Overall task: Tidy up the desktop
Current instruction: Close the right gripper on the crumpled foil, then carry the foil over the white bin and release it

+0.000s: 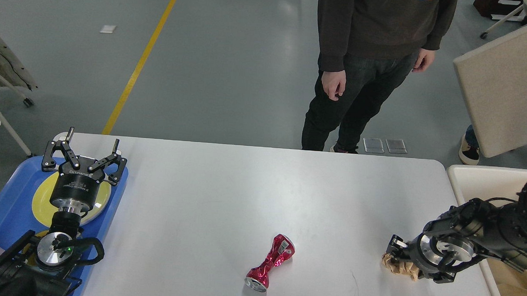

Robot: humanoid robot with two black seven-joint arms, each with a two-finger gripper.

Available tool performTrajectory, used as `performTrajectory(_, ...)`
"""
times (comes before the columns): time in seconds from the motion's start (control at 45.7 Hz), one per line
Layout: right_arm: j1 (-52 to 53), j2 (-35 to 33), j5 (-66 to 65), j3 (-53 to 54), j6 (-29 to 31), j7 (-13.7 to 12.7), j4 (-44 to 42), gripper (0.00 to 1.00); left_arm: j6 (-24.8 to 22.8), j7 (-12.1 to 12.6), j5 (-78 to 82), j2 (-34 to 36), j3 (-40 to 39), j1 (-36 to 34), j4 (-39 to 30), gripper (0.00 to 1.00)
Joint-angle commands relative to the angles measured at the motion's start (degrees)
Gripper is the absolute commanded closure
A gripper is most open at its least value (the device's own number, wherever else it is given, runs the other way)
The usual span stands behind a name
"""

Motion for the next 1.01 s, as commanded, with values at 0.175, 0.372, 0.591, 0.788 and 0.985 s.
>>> performTrajectory(0.175,0.7,-0.2,0.0,-0.1,0.5,-0.1,0.2,1.0,0.0,0.0,0.0,0.0,0.0,0.0,0.0,0.04)
performTrajectory(0.372,1.4,-0.3,0.0,-0.1,1.3,-0.5,1.6,1.0,-0.1,0.0,0.0,0.0,0.0,0.0,0.0,0.04)
performTrajectory(0.591,3.1,-1.4,-0.1,-0.2,2.0,-0.6,3.1,1.0,0.0,0.1,0.0,0.0,0.0,0.0,0.0,0.04)
performTrajectory(0.788,17.5,-6.3,0.1,-1.7,16.0,-2.0,11.3,1.0,-0.1,0.0,0.0,0.1,0.0,0.0,0.0,0.04)
performTrajectory(0.985,37.4,-5.8,0.2,-9.4,23.3,-2.9,22.2,1.0,0.0,0.0,0.0,0.0,0.0,0.0,0.0,0.04)
